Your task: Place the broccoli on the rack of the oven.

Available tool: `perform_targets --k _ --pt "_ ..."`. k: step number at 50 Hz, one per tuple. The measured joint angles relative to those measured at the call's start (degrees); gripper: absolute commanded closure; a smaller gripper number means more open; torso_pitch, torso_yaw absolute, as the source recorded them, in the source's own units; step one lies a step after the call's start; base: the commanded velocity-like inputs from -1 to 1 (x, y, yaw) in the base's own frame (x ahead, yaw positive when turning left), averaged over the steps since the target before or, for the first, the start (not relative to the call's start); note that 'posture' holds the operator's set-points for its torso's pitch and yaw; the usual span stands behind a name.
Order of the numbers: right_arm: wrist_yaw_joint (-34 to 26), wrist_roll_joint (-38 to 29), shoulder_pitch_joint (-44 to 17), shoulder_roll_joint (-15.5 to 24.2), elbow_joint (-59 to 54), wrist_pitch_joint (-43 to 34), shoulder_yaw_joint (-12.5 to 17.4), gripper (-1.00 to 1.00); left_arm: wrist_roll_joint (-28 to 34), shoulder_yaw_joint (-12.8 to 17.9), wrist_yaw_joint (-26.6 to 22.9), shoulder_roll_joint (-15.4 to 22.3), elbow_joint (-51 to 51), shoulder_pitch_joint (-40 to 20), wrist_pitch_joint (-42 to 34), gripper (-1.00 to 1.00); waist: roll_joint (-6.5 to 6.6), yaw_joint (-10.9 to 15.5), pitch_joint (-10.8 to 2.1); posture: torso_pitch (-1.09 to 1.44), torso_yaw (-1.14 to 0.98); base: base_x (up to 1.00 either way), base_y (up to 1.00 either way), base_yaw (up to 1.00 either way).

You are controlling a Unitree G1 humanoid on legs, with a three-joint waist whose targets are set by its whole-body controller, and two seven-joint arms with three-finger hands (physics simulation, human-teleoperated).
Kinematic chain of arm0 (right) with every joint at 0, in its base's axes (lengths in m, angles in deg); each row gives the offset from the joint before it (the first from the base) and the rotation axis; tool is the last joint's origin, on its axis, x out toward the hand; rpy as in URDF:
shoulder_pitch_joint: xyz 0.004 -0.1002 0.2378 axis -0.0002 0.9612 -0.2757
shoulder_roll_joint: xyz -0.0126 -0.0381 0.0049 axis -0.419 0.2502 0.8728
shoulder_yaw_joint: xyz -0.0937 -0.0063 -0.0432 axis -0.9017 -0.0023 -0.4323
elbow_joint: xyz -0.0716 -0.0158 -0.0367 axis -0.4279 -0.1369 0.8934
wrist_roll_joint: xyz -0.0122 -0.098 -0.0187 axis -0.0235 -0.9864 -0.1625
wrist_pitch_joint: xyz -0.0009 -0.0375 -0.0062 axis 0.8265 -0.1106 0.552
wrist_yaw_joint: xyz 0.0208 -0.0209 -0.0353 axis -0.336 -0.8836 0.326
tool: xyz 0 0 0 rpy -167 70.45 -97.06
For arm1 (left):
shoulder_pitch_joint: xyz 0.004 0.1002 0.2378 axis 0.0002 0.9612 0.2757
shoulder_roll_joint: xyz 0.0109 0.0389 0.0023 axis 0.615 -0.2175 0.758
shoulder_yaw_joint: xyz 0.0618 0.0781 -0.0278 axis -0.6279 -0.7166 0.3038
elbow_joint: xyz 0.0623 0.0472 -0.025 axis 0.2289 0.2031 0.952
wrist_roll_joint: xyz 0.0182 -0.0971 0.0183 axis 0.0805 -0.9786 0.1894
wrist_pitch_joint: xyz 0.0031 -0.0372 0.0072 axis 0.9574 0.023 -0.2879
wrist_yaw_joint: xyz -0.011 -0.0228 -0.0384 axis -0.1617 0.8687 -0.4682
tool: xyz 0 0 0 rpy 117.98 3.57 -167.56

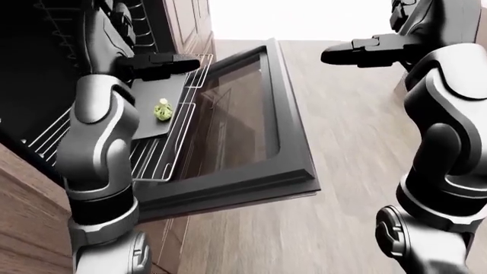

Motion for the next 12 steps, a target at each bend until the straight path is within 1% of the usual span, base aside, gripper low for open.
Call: perform_targets --k 4,12 --pt "-1.0 -1.7 -0.3 -0.2 0.8 1.1 -0.2 -1.00 0.9 -0.9 0.8 -0.5 -2.5 0.2 2.2 -1.00 -0.10 0.0 0.28 0.00 0.00 0.00 0.00 0.00" --pt "-3.0 -5.1 -0.5 -0.3 1.3 5.3 -0.6 -1.00 2.0 0.0 2.1 -0.4 -5.0 -1.0 8.2 -1.00 0.10 0.0 0.29 0.00 0.00 0.00 0.00 0.00"
